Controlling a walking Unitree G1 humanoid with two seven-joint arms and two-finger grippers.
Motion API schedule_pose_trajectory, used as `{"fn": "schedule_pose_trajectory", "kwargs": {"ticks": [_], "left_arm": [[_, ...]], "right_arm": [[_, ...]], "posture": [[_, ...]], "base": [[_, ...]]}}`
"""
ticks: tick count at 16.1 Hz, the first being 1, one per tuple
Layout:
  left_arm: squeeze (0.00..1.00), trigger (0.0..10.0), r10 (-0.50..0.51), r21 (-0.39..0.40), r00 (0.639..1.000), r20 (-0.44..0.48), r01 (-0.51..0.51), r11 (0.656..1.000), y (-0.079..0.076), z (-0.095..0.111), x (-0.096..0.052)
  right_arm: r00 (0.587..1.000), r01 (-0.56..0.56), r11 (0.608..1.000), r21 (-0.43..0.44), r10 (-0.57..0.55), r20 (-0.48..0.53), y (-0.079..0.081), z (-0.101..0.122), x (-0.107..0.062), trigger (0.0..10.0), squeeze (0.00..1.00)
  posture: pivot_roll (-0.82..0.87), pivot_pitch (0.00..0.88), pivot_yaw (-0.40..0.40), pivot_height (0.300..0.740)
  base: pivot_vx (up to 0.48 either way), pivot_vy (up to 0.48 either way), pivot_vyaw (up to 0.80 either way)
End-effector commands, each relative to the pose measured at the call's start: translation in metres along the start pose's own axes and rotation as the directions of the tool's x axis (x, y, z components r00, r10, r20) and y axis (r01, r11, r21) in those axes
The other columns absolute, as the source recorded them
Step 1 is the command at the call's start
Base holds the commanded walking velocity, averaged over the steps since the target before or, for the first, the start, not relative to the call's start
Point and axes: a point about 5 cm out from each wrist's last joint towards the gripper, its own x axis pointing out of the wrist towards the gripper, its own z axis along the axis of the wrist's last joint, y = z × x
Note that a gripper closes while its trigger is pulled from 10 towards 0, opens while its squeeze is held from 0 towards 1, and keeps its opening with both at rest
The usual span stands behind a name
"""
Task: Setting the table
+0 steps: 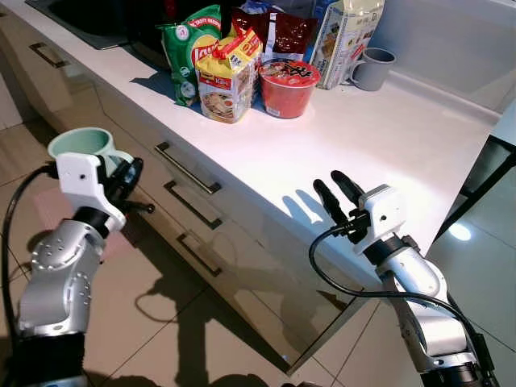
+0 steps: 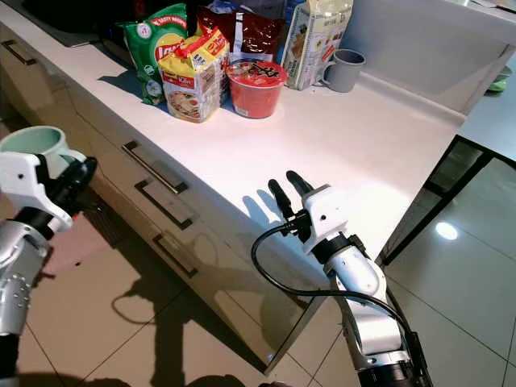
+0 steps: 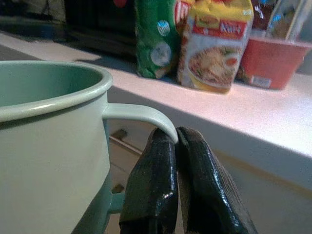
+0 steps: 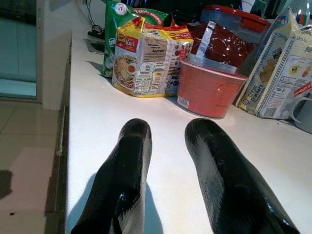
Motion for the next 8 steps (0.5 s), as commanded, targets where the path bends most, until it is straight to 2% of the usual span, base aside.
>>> {"fn": "schedule_pose_trajectory", "kwargs": {"ticks": [1,6,8], "left_arm": [[0.0,0.0,-0.018,0.014,1.0,0.001,0.018,1.0,-0.009,0.0,0.002],[0.0,0.0,-0.05,0.007,0.999,-0.013,0.05,0.999,-0.026,-0.001,0.015],[0.0,0.0,-0.062,0.01,0.998,-0.015,0.062,0.998,-0.029,-0.001,0.017]], "right_arm": [[1.0,0.026,1.0,0.0,-0.026,0.005,-0.008,0.002,0.001,10.0,0.0],[0.999,0.049,0.998,0.029,-0.048,-0.009,-0.006,-0.003,0.004,10.0,0.0],[0.999,0.049,0.998,0.03,-0.049,-0.012,-0.007,-0.004,0.003,10.0,0.0]], "posture": [[0.1,0.0,-0.072,0.74],[0.1,0.0,-0.055,0.74],[0.1,0.0,-0.055,0.74]], "base": [[0.0,0.0,0.0],[0.0,0.0,0.0],[0.0,0.0,0.0]]}}
